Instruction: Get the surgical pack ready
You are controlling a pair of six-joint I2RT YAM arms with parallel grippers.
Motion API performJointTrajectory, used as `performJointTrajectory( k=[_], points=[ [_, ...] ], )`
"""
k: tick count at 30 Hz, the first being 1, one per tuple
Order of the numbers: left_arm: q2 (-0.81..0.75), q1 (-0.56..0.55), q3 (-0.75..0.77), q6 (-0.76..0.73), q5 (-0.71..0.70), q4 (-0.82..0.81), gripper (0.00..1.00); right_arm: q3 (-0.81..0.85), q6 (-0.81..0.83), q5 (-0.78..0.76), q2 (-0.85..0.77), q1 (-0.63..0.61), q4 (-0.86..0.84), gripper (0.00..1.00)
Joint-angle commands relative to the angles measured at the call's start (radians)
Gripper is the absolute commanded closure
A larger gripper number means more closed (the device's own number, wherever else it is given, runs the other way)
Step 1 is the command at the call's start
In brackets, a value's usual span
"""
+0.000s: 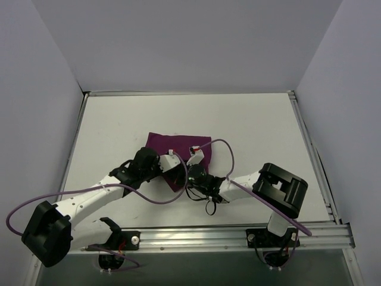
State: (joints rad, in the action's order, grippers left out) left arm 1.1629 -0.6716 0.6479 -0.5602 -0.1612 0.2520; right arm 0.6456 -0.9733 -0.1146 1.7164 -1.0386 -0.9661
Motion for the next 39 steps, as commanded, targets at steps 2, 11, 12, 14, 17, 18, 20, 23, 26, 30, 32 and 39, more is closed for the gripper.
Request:
performJointTrajectory(
  k=[2,11,12,14,17,18,20,23,26,30,32,39],
  points=[
    [-0.035,0.006,0.062,0.032,0.037,-0.004,0.98,0.049,-0.016,-0.131,0.032,0.003,0.043,1.00],
    [-0.040,0.020,0.117,0.059,0.097,0.050,0.98,0.072,-0.074,-0.247,0.078,0.015,0.027,1.00],
    [-0.040,0.020,0.122,0.059,0.120,0.058,0.98,0.068,-0.082,-0.252,0.084,0.015,0.009,1.00],
    [-0.039,0.018,0.131,0.057,0.134,0.067,0.98,0.057,-0.096,-0.254,0.103,0.017,-0.057,1.00],
    [-0.032,0.018,0.134,0.045,0.147,0.066,0.98,0.072,-0.091,-0.241,0.124,0.017,-0.103,1.00],
    [-0.029,0.018,0.137,0.042,0.153,0.066,0.98,0.084,-0.090,-0.240,0.129,0.017,-0.114,1.00],
    [-0.022,0.018,0.137,0.034,0.161,0.063,0.98,0.092,-0.097,-0.243,0.155,0.018,-0.156,1.00],
    [-0.025,0.018,0.136,0.033,0.161,0.070,0.98,0.104,-0.116,-0.272,0.178,0.028,-0.181,1.00],
    [-0.032,0.020,0.124,0.019,0.158,0.081,0.98,0.051,-0.169,-0.353,0.173,0.038,-0.258,1.00],
    [-0.037,0.021,0.114,0.005,0.157,0.093,0.98,0.020,-0.203,-0.364,0.184,0.083,-0.304,1.00],
    [-0.040,0.023,0.114,0.000,0.155,0.101,0.98,0.017,-0.206,-0.373,0.196,0.101,-0.327,1.00],
    [-0.040,0.026,0.099,-0.012,0.150,0.107,0.98,-0.035,-0.242,-0.442,0.219,0.137,-0.361,1.00]
  ],
)
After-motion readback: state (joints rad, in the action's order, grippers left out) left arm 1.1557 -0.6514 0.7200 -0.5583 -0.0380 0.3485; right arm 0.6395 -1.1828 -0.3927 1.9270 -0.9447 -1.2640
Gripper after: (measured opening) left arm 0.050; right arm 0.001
